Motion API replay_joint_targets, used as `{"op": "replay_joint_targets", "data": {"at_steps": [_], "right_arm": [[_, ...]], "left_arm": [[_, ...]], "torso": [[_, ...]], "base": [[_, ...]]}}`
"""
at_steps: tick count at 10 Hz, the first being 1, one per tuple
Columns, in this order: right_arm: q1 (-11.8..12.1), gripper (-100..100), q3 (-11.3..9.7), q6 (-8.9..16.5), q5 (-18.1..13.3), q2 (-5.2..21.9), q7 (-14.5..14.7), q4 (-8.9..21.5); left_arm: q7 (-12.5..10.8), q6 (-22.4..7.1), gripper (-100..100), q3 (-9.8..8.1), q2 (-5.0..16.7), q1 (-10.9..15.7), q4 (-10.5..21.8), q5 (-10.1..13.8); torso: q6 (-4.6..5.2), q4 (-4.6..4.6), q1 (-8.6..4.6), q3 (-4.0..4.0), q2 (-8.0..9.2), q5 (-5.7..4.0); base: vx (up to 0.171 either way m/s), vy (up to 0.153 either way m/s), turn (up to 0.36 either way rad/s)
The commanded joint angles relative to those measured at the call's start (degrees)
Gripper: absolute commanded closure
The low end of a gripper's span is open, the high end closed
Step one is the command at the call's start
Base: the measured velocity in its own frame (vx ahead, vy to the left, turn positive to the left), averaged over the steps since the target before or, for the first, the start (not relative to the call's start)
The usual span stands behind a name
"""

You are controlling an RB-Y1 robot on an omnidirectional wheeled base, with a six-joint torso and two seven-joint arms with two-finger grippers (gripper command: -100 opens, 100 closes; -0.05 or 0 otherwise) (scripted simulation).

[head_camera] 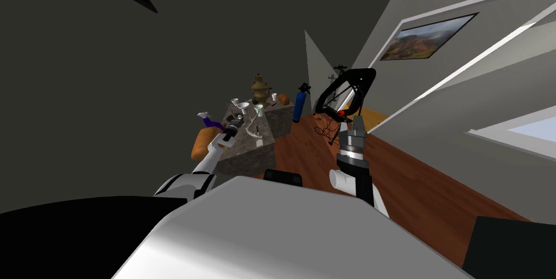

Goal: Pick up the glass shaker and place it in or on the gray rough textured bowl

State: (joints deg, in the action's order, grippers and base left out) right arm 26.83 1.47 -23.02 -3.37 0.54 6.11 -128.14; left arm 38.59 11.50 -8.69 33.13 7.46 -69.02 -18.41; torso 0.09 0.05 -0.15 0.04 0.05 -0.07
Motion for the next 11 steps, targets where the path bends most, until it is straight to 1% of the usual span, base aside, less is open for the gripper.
{"op": "replay_joint_targets", "data": {"at_steps": [1,2,5,7,8,11], "right_arm": [[0.0,0,0.0,0.0,0.0,0.0,0.0,0.0],[0.0,0,0.0,0.0,0.0,0.0,0.0,0.0],[0.0,0,0.0,0.0,0.0,0.0,0.0,0.0],[0.0,0,0.0,0.0,0.0,0.0,0.0,0.0],[0.0,0,0.0,0.0,0.0,0.0,0.0,0.0],[0.0,0,0.0,0.0,0.0,0.0,0.0,0.0]], "left_arm": [[0.2,-0.5,100,0.40,2.6,1.5,1.6,2.8],[0.2,-0.5,100,0.40,2.6,1.5,1.6,2.8],[1.0,-1.9,100,1.43,6.6,3.4,4.0,8.0],[1.7,-2.9,100,2.47,9.2,4.6,5.8,11.5],[1.7,-2.9,100,2.47,9.2,4.6,5.8,11.9],[2.8,-4.7,100,4.53,12.7,6.2,9.0,17.5]], "torso": [[0.00,0.00,0.00,0.00,0.00,0.00],[-0.08,0.02,0.05,0.06,0.10,0.00],[-0.11,0.04,0.15,0.10,0.18,0.05],[-0.09,0.04,0.19,0.13,0.23,0.08],[-0.08,0.05,0.17,0.14,0.25,0.07],[-0.15,0.02,0.24,0.08,0.15,0.11]], "base": [[-0.046,-0.015,-0.169],[-0.036,-0.008,-0.025],[-0.054,-0.004,-0.139],[-0.072,-0.001,-0.165],[-0.041,0.001,-0.058],[-0.040,0.003,-0.125]]}}
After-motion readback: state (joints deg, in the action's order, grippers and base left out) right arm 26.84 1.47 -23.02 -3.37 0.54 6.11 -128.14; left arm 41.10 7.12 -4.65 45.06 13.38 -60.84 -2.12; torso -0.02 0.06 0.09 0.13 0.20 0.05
